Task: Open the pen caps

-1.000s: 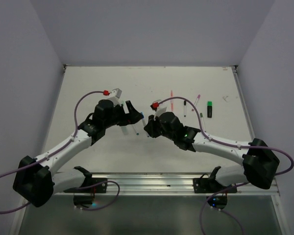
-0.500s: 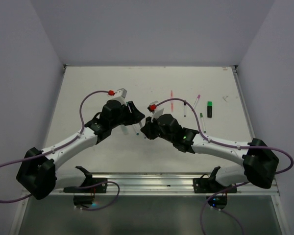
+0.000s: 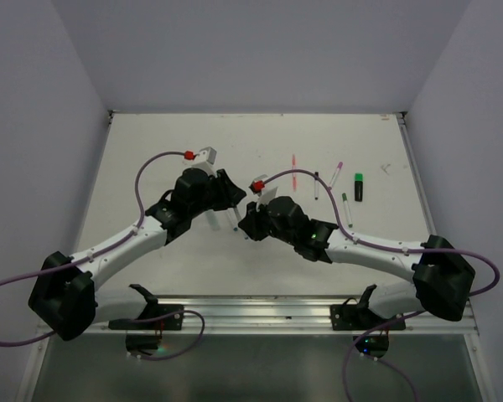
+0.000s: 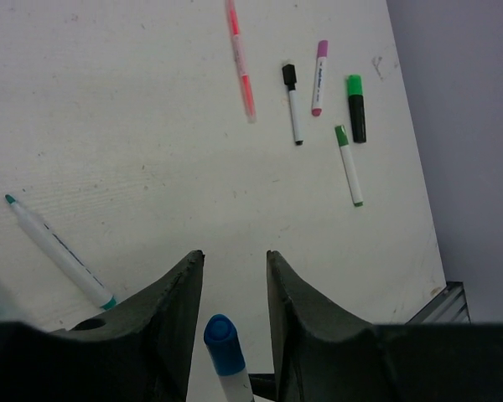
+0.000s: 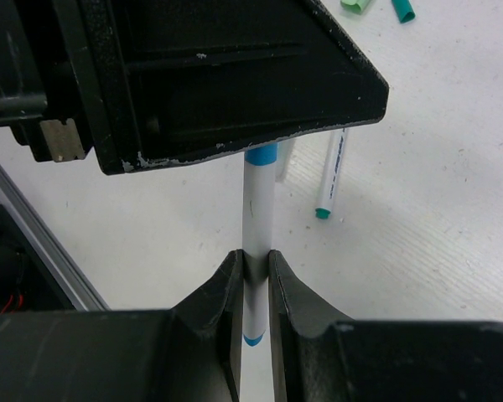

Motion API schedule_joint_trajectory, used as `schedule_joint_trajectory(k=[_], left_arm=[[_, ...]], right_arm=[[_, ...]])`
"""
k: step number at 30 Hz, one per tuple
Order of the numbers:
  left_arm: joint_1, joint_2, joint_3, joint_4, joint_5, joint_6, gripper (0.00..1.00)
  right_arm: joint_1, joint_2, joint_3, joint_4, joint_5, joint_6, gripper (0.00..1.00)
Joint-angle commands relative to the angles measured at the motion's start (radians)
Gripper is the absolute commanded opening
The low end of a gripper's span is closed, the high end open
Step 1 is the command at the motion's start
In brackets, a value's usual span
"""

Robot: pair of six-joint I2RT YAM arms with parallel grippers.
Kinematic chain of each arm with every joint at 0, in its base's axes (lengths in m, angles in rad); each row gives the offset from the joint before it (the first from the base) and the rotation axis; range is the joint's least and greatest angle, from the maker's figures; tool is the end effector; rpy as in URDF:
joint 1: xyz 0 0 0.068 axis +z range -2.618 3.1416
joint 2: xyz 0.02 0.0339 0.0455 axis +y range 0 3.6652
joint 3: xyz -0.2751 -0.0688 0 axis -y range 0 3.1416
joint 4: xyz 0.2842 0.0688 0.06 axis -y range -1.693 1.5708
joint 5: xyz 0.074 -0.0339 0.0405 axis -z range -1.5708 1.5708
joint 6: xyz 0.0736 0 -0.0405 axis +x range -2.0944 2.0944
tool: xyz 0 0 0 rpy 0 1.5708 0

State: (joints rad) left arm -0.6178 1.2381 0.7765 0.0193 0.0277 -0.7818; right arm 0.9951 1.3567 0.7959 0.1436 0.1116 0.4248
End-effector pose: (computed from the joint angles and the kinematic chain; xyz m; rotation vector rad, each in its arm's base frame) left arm 0.2798 -0.2013 0.2375 -0.1563 2.1303 -0.8933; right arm 0.2076 0.3048 0.2224 -0.5115 2.0129 0.7922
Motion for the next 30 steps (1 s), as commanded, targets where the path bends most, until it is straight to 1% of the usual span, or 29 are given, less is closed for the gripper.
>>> schedule_joint_trajectory(k=[1, 6, 13, 16, 19, 25, 26, 28, 29, 30], left_arm=[[-0.007, 0.009, 0.041, 0.047, -0.023, 0.009, 0.39], [-0.007, 0.014, 0.038, 0.047, -0.014, 0.003, 0.33], [-0.005, 0.018, 0.026, 0.044, -0.009, -0.004, 0.33], [-0.007, 0.021, 0.024, 0.047, -0.011, -0.007, 0.29], [-0.007, 0.024, 0.024, 0.050, -0.011, -0.007, 0.23], [-0.005, 0.026, 0.026, 0.053, -0.008, -0.007, 0.01], [-0.005, 0.024, 0.026, 0.051, -0.006, -0.005, 0.00], [-0.007, 0.018, 0.021, 0.051, -0.006, 0.003, 0.00], [-0.007, 0.011, 0.020, 0.050, -0.005, 0.006, 0.00], [-0.005, 0.005, 0.017, 0.051, -0.005, 0.007, 0.00]], right_arm=[[0.007, 0.004, -0.001, 0.051, -0.003, -0.017, 0.00], [0.008, 0.009, 0.002, 0.057, -0.001, -0.015, 0.00], [0.007, 0.004, -0.001, 0.065, 0.016, -0.012, 0.00], [0.008, 0.007, 0.000, 0.068, 0.016, -0.011, 0.00], [0.008, 0.007, 0.002, 0.068, 0.013, -0.008, 0.00], [0.008, 0.005, -0.006, 0.073, 0.016, -0.008, 0.00], [0.008, 0.004, -0.009, 0.076, 0.017, 0.000, 0.04], [0.008, -0.010, -0.029, 0.099, 0.011, 0.011, 0.16], [0.008, -0.014, -0.046, 0.108, 0.016, 0.014, 0.28], [0.008, -0.024, -0.052, 0.114, 0.014, 0.014, 0.34]])
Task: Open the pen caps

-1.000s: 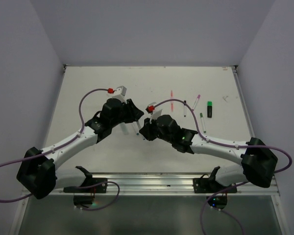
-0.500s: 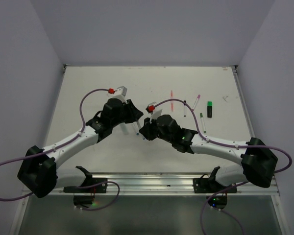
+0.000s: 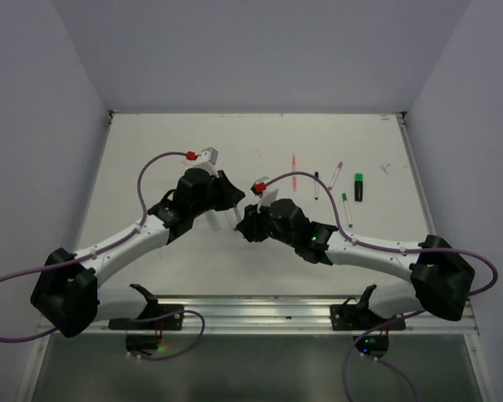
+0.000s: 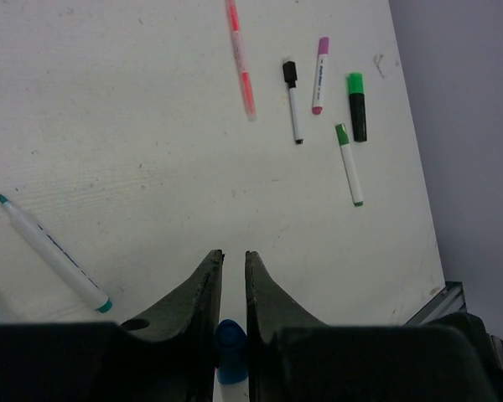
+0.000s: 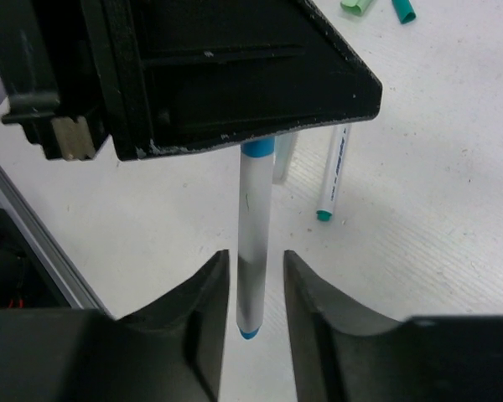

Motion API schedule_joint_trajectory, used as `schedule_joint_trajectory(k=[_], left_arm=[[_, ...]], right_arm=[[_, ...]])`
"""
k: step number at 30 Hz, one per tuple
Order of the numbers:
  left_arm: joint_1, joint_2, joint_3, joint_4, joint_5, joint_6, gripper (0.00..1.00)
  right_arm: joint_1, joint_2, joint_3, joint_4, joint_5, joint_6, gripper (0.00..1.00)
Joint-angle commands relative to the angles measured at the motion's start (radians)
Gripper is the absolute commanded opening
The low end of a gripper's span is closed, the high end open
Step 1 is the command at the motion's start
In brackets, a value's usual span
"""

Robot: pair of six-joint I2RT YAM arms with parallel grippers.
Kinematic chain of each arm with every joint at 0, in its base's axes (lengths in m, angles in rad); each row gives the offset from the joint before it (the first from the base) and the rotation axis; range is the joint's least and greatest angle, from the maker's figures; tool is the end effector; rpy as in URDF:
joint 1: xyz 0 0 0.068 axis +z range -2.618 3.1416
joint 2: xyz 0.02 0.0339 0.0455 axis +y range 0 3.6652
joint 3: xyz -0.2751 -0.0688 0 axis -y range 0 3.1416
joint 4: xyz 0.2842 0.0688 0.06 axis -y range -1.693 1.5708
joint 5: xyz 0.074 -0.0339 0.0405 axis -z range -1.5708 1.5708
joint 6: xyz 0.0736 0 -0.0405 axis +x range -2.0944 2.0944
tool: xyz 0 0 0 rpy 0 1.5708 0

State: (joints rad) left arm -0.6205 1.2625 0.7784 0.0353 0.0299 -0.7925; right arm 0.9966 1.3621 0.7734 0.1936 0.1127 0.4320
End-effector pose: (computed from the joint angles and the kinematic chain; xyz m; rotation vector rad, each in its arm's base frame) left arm 0.2826 -0.2047 0.2324 -0.1642 2.1391 -0.8995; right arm 0.2071 0.3049 0.2181 -0.4983 1.9953 0.8096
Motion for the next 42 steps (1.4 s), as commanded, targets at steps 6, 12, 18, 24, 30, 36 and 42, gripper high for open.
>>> schedule_joint_trajectory(k=[6, 12, 18, 24, 30, 36, 42], left_arm=[[-0.004, -0.075, -0.014, 0.052, -0.004, 0.013, 0.00], [-0.002, -0.113, -0.040, 0.067, -0.004, 0.004, 0.00], [-0.004, -0.129, -0.071, 0.110, 0.001, -0.007, 0.00], [-0.004, -0.144, -0.083, 0.143, -0.021, -0.017, 0.00], [-0.002, -0.187, -0.077, 0.230, -0.122, -0.036, 0.00], [0.002, -0.178, 0.062, 0.256, -0.222, 0.024, 0.00], [0.036, -0.147, 0.220, 0.285, -0.262, 0.042, 0.00]], right_arm=[[0.002, -0.029, -0.048, 0.093, 0.005, 0.010, 0.56], [0.000, -0.012, -0.031, 0.127, -0.019, 0.014, 0.54], [0.000, 0.017, 0.006, 0.139, -0.022, 0.010, 0.36], [-0.001, 0.045, 0.027, 0.136, -0.016, 0.007, 0.08], [0.000, 0.045, -0.008, 0.130, -0.013, 0.005, 0.00], [0.002, 0.023, -0.063, 0.102, -0.016, -0.019, 0.00], [0.002, 0.002, -0.143, 0.112, -0.007, -0.029, 0.00]])
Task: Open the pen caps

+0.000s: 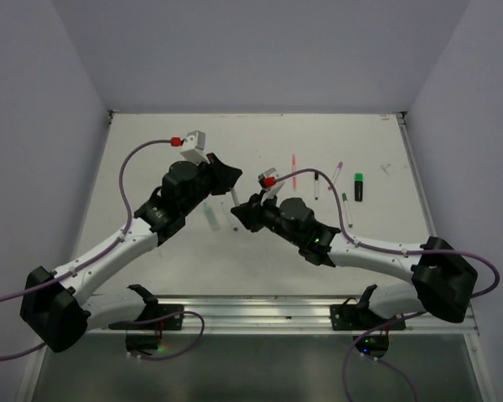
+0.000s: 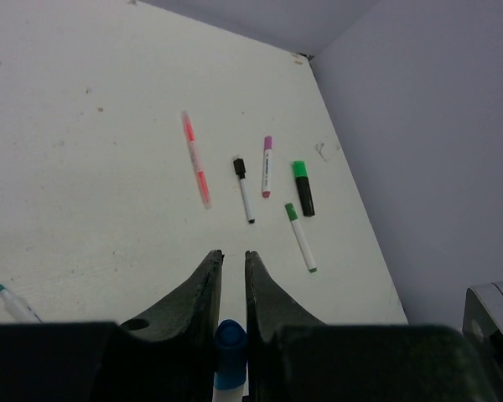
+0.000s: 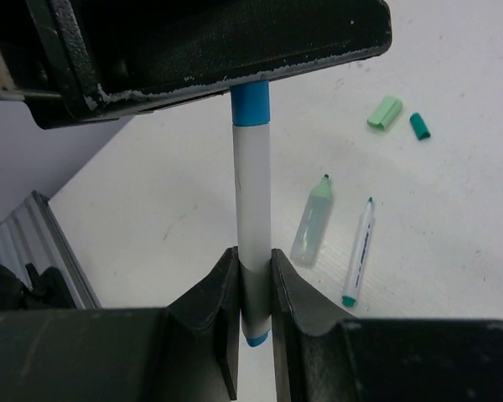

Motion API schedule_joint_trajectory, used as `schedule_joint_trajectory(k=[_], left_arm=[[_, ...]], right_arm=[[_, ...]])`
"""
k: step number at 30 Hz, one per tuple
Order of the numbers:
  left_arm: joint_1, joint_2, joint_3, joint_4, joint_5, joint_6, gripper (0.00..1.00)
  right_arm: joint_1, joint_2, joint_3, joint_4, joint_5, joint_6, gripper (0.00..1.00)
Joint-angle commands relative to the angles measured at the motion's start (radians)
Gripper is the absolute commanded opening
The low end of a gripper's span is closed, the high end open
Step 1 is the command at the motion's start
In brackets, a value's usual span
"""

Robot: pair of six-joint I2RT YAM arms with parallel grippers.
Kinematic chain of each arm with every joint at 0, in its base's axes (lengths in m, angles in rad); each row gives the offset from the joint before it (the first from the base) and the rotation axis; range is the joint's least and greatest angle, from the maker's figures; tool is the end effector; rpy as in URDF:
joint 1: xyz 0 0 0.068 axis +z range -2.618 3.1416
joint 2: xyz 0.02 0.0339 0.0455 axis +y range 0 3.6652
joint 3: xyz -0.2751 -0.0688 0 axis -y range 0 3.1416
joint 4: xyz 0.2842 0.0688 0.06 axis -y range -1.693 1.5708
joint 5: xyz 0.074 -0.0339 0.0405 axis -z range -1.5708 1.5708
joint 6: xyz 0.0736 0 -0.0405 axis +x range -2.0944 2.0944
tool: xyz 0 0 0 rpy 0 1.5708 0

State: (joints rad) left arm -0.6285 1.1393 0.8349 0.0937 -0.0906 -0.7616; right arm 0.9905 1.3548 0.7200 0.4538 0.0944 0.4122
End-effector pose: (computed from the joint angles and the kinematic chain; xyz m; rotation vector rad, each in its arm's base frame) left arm 0.2774 -0.1934 0.3046 -0.1932 1.8657 -0.9056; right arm 0.2088 0.3059 0.2355 -0.4567 1.7900 0.9263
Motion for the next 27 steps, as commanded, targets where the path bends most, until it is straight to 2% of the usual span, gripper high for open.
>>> schedule_joint_trajectory(k=[1, 5, 14, 22, 27], left_arm=[[0.050, -0.016, 0.184, 0.228, -0.143, 0.021, 0.00], [0.090, -0.007, 0.280, 0.236, -0.133, 0.033, 0.00], [0.173, -0.015, 0.392, 0.210, -0.127, 0.079, 0.00], [0.188, -0.016, 0.423, 0.218, -0.149, 0.087, 0.00], [0.188, 0.010, 0.417, 0.149, -0.136, 0.096, 0.00]], right_arm=[[0.008, 0.006, -0.100, -0.135, 0.014, -0.007, 0.00], [0.008, 0.000, -0.146, -0.110, 0.004, -0.007, 0.00], [0.008, 0.001, -0.179, -0.092, -0.010, -0.018, 0.00], [0.008, -0.003, -0.186, -0.086, -0.025, -0.021, 0.00], [0.008, -0.089, -0.197, -0.128, 0.031, -0.010, 0.00]])
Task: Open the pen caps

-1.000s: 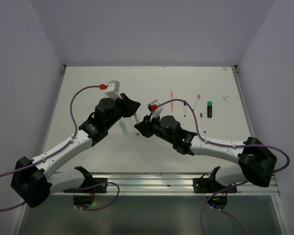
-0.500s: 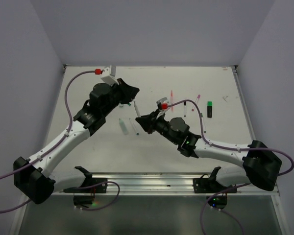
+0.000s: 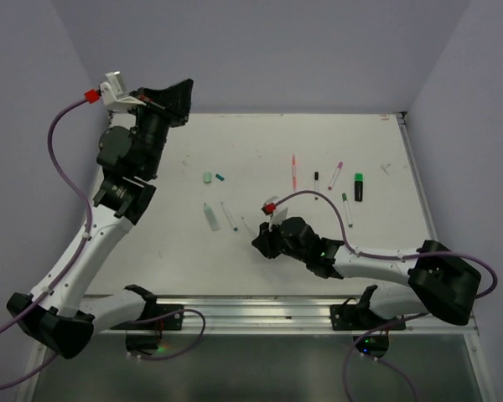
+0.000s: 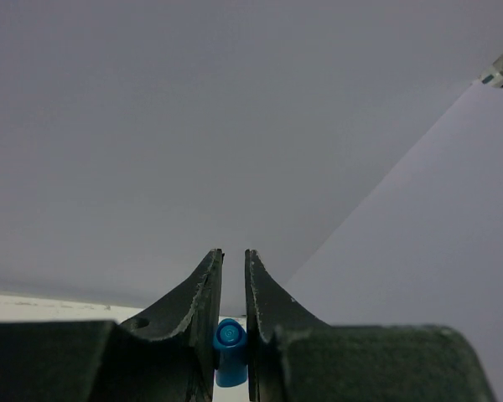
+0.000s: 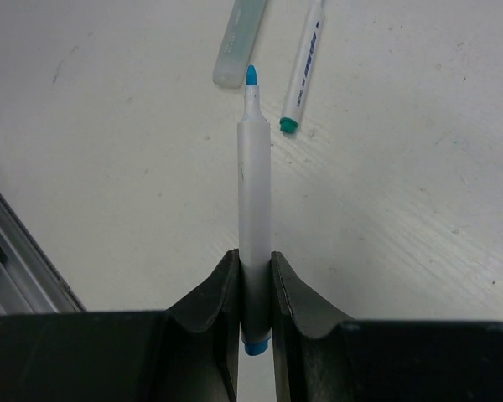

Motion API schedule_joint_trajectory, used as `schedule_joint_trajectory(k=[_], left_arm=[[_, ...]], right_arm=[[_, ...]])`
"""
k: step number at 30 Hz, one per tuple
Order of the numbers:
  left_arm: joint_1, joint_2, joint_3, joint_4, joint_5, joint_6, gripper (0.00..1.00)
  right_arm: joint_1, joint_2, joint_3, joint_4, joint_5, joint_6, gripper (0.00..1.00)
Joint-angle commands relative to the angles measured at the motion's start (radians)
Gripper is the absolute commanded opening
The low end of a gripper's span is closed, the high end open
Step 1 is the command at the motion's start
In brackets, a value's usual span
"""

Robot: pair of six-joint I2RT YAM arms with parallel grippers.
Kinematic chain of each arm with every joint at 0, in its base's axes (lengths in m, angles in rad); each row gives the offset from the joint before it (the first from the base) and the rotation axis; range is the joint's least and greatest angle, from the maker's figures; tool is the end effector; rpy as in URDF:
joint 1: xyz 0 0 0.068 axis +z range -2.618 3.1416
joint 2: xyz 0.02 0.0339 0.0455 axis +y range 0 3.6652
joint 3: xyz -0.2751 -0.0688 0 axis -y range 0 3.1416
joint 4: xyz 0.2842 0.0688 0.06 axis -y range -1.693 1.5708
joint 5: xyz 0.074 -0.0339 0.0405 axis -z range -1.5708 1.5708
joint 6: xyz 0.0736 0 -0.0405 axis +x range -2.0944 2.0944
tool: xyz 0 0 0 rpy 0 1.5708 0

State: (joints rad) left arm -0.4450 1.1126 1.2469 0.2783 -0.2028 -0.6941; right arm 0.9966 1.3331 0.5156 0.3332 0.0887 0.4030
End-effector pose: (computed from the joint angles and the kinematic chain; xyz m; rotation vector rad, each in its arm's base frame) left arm 0.2824 -0.1182 0.5163 -0.3339 1.1660 -0.8856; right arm 0.1813 0.2683 0.1460 -0.5721 2.0671 0.7611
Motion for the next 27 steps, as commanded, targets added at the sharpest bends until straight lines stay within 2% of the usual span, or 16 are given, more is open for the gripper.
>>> schedule_joint_trajectory(k=[1, 6, 16, 27], left_arm=[[0.006, 0.052, 0.002, -0.050, -0.014, 0.033, 0.00], [0.006, 0.124, -0.027, -0.139, 0.011, 0.038, 0.00], [0.006, 0.400, -0.049, -0.188, 0.092, -0.016, 0.00], [0.006, 0.734, 0.049, -0.228, 0.097, -0.033, 0.01]], right_arm=[[0.002, -0.081, 0.004, -0.025, 0.067, 0.000, 0.00], [0.002, -0.135, 0.001, -0.072, 0.135, 0.000, 0.00], [-0.003, -0.127, -0.003, -0.095, 0.206, 0.019, 0.00], [-0.009, -0.094, 0.000, -0.085, 0.197, 0.010, 0.00]])
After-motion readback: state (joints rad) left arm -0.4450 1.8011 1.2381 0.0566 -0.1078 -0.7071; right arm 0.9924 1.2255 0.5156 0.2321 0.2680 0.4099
